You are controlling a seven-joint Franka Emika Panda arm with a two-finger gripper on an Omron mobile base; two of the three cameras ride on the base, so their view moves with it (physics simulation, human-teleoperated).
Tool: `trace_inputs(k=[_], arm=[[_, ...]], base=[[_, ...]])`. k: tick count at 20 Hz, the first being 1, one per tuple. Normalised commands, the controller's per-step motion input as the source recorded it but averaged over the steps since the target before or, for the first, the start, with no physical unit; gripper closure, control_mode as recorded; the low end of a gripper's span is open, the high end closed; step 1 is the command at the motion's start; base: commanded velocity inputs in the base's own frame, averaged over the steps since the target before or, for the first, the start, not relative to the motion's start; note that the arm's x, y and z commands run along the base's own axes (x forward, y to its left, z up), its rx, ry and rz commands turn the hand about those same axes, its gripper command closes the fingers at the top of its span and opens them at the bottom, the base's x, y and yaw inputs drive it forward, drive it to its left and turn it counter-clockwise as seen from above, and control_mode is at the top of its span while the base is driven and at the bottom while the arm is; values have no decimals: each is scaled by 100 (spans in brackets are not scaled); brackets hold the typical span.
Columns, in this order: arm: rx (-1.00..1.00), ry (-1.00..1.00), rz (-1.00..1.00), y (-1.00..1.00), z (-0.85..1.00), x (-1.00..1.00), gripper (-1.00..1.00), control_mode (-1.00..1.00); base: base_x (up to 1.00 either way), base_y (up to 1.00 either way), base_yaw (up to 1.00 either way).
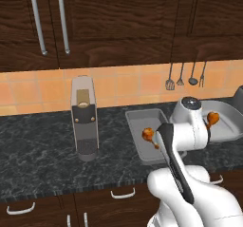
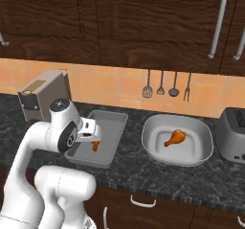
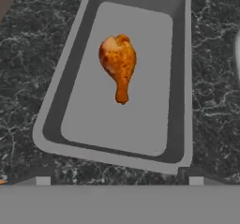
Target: Place one eggplant and one chicken drumstick in each tupperware on the nearby counter, to pack two identical lunches.
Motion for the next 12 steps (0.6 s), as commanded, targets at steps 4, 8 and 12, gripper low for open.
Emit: trace_inputs(k=[4, 8, 12], arm=[[0, -19, -25, 0, 8, -86, -100, -100], [0, -6, -5, 0, 0, -25, -100, 100], [0, 0, 0, 0, 0, 0, -100, 100]], base=[[0, 0, 0], [-75, 0, -12], [-98, -51, -15]])
